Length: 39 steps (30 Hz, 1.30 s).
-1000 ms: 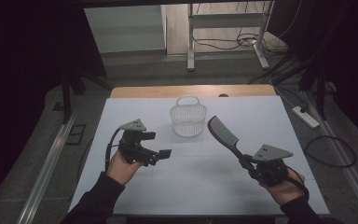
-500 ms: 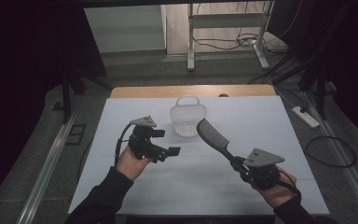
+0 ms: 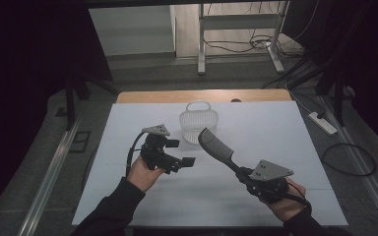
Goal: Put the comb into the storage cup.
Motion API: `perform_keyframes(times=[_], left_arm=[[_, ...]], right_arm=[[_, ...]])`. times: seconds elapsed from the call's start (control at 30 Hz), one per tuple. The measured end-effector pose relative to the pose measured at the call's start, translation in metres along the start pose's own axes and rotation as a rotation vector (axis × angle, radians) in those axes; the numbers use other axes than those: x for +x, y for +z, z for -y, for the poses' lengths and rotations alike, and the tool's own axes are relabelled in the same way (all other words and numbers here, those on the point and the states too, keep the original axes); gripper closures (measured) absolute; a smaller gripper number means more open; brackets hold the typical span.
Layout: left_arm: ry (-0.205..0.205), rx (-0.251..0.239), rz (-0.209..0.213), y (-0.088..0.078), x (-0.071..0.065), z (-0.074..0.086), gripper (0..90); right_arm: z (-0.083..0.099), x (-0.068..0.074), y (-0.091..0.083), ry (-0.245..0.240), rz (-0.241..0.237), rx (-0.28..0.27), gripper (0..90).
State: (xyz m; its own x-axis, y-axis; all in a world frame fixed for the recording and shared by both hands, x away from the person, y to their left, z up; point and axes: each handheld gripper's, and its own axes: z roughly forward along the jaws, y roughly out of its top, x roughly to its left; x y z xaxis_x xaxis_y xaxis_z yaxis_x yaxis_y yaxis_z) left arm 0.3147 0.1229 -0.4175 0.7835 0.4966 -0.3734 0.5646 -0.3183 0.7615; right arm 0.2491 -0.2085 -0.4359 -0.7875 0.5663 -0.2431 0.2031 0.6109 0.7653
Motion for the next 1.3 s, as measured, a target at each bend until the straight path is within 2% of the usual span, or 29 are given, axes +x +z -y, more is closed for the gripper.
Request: perform_keyframes(times=[0.57, 0.87, 0.97, 1.03, 1.13, 1.3], left_arm=[[-0.033, 0.006, 0.078, 0.011, -0.003, -0.001, 0.0], [-0.051, 0.018, 0.102, 0.015, -0.004, -0.003, 0.0], [-0.048, 0.032, 0.092, 0.015, -0.006, -0.004, 0.3], [-0.056, 0.031, 0.079, 0.014, -0.007, -0.004, 8.7], [-0.092, 0.022, 0.105, 0.011, -0.004, -0.004, 25.7], [-0.145, 0.024, 0.158, 0.011, -0.001, -0.003, 49.0]], right_arm=[[-0.008, 0.02, 0.008, -0.039, -0.034, -0.03, 72.1], [-0.009, 0.025, 0.009, -0.048, -0.039, -0.04, 72.1], [-0.009, 0.025, 0.009, -0.05, -0.038, -0.041, 72.1], [-0.009, 0.025, 0.009, -0.051, -0.036, -0.042, 72.1], [-0.009, 0.025, 0.009, -0.052, -0.035, -0.039, 72.1], [-0.009, 0.026, 0.01, -0.054, -0.032, -0.041, 72.1]])
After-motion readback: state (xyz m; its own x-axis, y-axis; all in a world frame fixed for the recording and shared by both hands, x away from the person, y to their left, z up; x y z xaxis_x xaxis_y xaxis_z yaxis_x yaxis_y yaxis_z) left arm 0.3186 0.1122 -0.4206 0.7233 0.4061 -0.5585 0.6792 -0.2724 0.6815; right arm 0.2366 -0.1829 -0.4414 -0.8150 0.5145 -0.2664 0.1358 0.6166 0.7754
